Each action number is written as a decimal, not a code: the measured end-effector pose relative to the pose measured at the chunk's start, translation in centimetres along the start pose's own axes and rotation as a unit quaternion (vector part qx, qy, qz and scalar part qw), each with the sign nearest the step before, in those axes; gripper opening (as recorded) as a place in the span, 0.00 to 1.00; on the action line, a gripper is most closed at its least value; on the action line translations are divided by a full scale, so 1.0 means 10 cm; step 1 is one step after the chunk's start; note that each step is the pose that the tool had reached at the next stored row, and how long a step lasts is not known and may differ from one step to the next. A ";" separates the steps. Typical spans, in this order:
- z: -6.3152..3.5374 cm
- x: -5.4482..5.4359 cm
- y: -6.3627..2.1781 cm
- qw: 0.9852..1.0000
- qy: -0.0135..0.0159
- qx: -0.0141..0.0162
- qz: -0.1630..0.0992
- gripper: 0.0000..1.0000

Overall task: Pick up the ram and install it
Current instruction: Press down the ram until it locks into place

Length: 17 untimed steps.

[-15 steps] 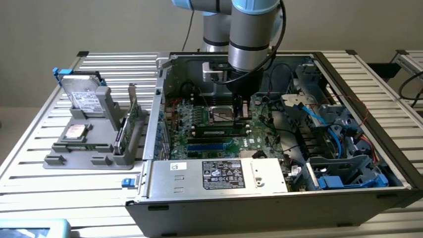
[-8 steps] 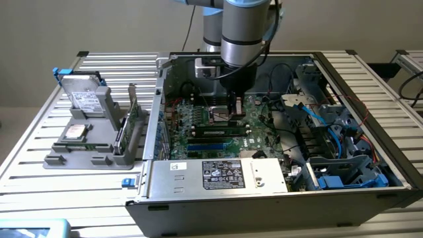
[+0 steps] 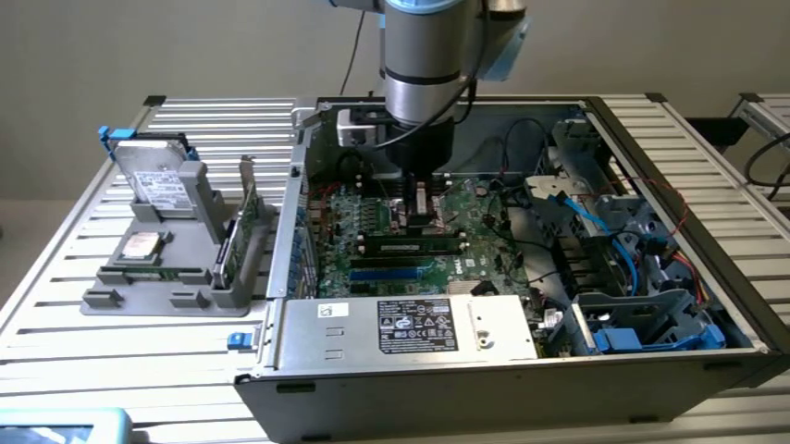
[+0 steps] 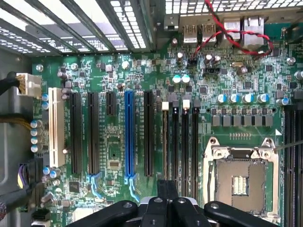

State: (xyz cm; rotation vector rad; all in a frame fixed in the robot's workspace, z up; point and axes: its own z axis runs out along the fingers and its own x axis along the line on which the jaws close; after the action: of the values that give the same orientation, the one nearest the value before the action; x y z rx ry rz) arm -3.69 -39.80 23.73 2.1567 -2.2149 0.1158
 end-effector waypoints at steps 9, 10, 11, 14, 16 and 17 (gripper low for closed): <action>0.033 -0.02 0.144 1.000 0.000 0.006 0.001 0.11; 0.039 -0.02 0.146 1.000 0.000 0.006 0.001 0.11; 0.047 -0.02 0.147 1.000 0.000 0.006 0.000 0.11; 0.059 -0.02 0.155 1.000 0.000 0.006 0.001 0.11; 0.065 -0.02 0.160 1.000 0.000 0.006 0.001 0.11; 0.071 -0.03 0.162 1.000 0.000 0.007 0.001 0.11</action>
State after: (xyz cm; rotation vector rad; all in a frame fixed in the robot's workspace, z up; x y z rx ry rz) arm -5.29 -39.57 22.97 2.1623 -2.2218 0.1301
